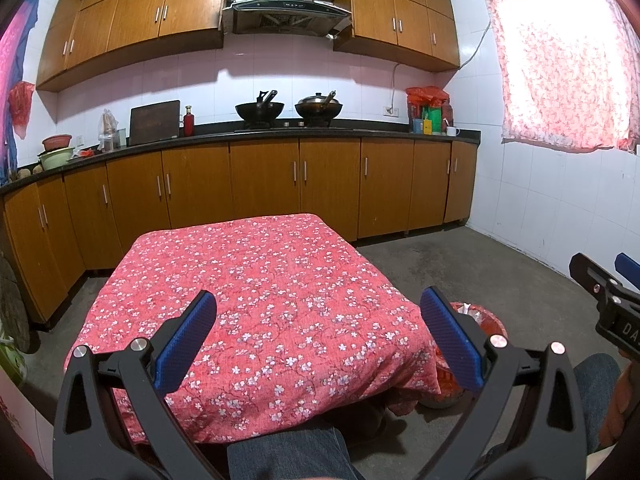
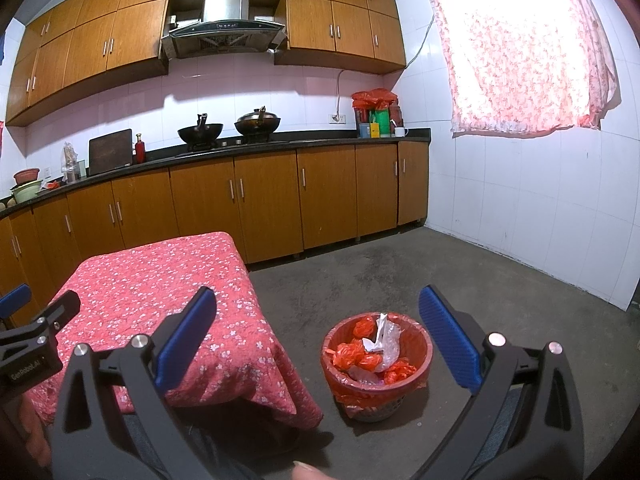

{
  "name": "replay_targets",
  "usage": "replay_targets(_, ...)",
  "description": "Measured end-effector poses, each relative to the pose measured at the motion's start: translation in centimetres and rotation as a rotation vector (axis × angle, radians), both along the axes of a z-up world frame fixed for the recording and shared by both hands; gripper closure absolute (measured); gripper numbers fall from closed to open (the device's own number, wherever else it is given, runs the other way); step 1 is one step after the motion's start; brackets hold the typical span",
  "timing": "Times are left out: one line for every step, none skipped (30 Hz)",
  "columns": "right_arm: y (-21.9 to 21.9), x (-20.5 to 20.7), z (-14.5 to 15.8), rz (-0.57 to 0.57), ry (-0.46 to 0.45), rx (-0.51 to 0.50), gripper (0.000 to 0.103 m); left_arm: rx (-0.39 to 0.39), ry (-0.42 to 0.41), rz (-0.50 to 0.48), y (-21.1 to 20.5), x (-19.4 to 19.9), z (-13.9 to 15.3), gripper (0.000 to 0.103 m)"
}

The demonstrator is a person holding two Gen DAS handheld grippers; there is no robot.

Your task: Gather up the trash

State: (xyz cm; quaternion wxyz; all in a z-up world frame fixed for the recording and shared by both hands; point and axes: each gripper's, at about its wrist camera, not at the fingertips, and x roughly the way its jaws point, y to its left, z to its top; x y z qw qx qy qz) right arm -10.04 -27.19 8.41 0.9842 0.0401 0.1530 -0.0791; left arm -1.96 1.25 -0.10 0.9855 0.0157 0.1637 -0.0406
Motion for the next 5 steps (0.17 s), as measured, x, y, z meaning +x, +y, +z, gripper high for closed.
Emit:
replay_targets(-0.01,0.0,0.01,0.0,0.0,0.0,0.004,0.001,0.002,0.0,-0.01,0.07,0.01,0.002)
replay_targets(-0.02,0.05,-0.06,0.001,0.0,0.001,0.004,0.002,0.004,0.0,-0.01,0.07,-0.01,0.002)
replay_targets(-0.02,0.05,-0.04,0.001,0.0,0.0,0.004,0.002,0.005,0.0,0.0,0.08,-0.06,0.002)
replay_targets(0.02,0.02,-0.05,0.001,0.0,0.0,0.004,0.001,0.006,-0.001,-0.01,0.08,-0.11,0.002)
replay_targets(-0.02,0.05,-0.02,0.001,0.0,0.001,0.004,0.0,0.006,-0.002,0.0,0.09,-0.1,0.002)
